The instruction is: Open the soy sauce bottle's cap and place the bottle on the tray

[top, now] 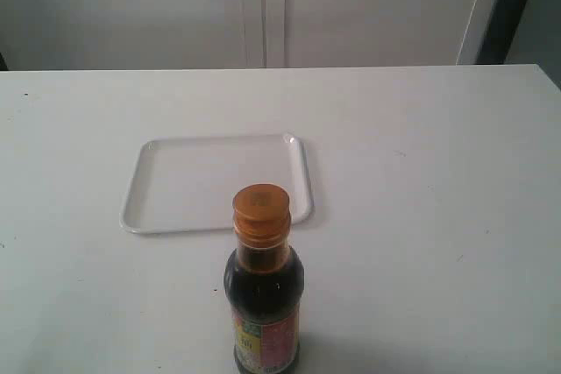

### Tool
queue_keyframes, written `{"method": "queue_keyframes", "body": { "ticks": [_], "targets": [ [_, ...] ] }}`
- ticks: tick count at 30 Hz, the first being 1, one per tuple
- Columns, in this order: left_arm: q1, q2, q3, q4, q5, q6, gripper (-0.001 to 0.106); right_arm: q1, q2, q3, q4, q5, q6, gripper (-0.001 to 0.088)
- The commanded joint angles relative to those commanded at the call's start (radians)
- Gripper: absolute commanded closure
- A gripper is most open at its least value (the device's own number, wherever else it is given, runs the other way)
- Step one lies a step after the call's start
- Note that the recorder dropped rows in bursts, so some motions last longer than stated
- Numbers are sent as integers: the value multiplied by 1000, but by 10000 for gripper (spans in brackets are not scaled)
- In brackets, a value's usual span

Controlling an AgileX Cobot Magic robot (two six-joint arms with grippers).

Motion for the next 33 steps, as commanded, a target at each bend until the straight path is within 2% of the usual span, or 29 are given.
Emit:
{"method": "queue_keyframes", "body": {
  "ticks": [3, 8, 15, 19, 22, 30, 33],
  "targets": [
    [0, 0, 0, -106, -74, 0, 1053, 0, 0, 0, 0, 0, 0, 868],
    [0, 0, 0, -182, -227, -2, 1053, 0, 0, 0, 0, 0, 0, 868],
    [0, 0, -12, -155, -343, -195, 1053, 0, 0, 0, 0, 0, 0, 868],
    [0, 0, -112, -88, -319, -201, 1053, 0, 0, 0, 0, -4, 1, 868],
    [0, 46, -189, -39, -312, -201, 1053, 0, 0, 0, 0, -8, 1, 868],
    [0, 266, -357, -14, -320, -201, 1053, 0, 0, 0, 0, -11, 1, 868],
    [0, 344, -403, 41, -325, -203, 1053, 0, 0, 0, 0, -11, 1, 868]
  ]
}}
